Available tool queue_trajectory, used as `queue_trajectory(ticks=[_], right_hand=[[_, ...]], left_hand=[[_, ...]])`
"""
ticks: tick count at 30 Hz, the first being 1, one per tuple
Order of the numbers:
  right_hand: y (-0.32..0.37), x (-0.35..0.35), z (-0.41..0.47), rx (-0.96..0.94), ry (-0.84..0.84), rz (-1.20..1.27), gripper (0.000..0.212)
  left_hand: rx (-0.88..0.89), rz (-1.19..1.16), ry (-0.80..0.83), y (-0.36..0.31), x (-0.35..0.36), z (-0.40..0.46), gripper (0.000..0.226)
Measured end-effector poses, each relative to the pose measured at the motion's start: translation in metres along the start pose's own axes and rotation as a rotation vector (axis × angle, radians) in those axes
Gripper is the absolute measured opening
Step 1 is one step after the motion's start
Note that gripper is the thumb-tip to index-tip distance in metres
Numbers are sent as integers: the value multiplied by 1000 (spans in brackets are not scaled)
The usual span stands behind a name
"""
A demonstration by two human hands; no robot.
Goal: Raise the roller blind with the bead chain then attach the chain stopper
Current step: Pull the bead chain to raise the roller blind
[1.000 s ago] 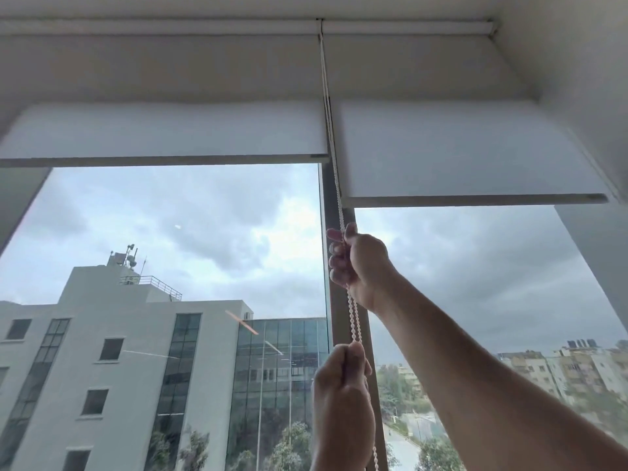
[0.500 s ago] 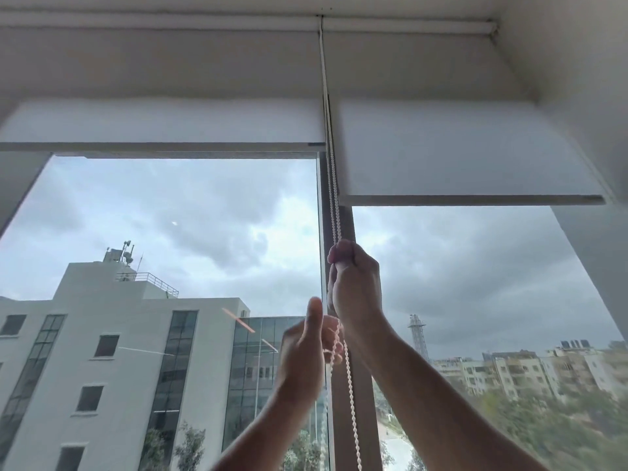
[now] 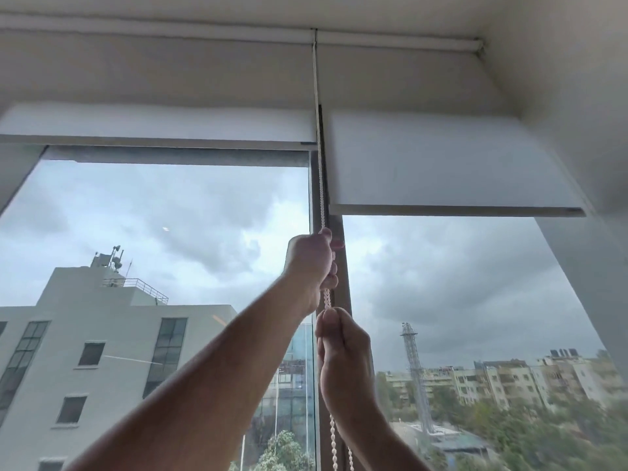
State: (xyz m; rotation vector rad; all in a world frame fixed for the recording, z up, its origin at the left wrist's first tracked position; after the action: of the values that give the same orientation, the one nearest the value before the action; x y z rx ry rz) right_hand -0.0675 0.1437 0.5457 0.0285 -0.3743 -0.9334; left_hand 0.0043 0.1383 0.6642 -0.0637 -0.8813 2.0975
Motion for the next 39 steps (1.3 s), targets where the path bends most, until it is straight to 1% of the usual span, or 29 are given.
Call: queue_trajectory(ticks=[1,3,5,7,10,11,13,16,18,20,21,24,26,29,32,33,36,37,39], right_hand=[[-1,-1,-2,8,14,3,43],[-4,-7,-4,70,78,60,45],[-5,-14,-2,178,178,154,45],[-5,-22,3,262,216,229,42],[-5,-29,22,299,132,222,51],[-4,-30,31,326,97,227,54],[3,-28,53,408,70,275,55],[21,-20,84,527,107,397,47],[36,-11,100,548,178,426,45],[49,1,111,540,223,402,41],[53,7,115,543,219,382,37],[56,21,115,527,128,297,30],[56,25,110,451,60,197,36],[52,24,101,255,11,82,41],[49,21,94,148,1,78,42],[49,21,92,121,6,93,39],[53,22,87,55,16,110,30],[53,21,85,39,19,110,31],[52,20,80,10,27,93,36]], left_hand=[[43,43,-41,2,4,-2,32],[193,164,-124,6,8,-9,35],[326,211,-188,11,7,-15,35],[411,229,-225,18,4,-20,36],[433,235,-223,30,0,-32,38],[415,216,-215,35,-1,-37,39],[376,132,-189,44,-2,-45,39],[409,97,-189,60,-7,-55,38],[424,63,-193,73,-12,-63,38],[404,21,-169,86,-15,-72,40],[386,11,-154,92,-16,-76,42],[310,-39,-109,107,-17,-83,46],[292,-52,-97,113,-18,-85,46],[341,-40,-55,119,-25,-81,41],[299,-66,57,118,-36,-73,44],[292,-51,53,117,-39,-68,48],[223,-69,-71,105,-44,-43,57],[206,-78,-87,98,-44,-35,55],[210,-56,-62,79,-45,-21,53]])
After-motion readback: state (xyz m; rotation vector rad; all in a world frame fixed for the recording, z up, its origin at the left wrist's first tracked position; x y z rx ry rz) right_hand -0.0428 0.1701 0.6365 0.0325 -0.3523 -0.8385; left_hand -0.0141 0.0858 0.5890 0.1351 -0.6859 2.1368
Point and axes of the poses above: each hand's wrist, its own z-axis towards the middle knuckle, its own x-axis out of the palm, y = z × x, the point moved 1 cm from there along z, towards the middle knuckle, and after that the axes turned 7 degrees about -y, right-handed, at the moved point
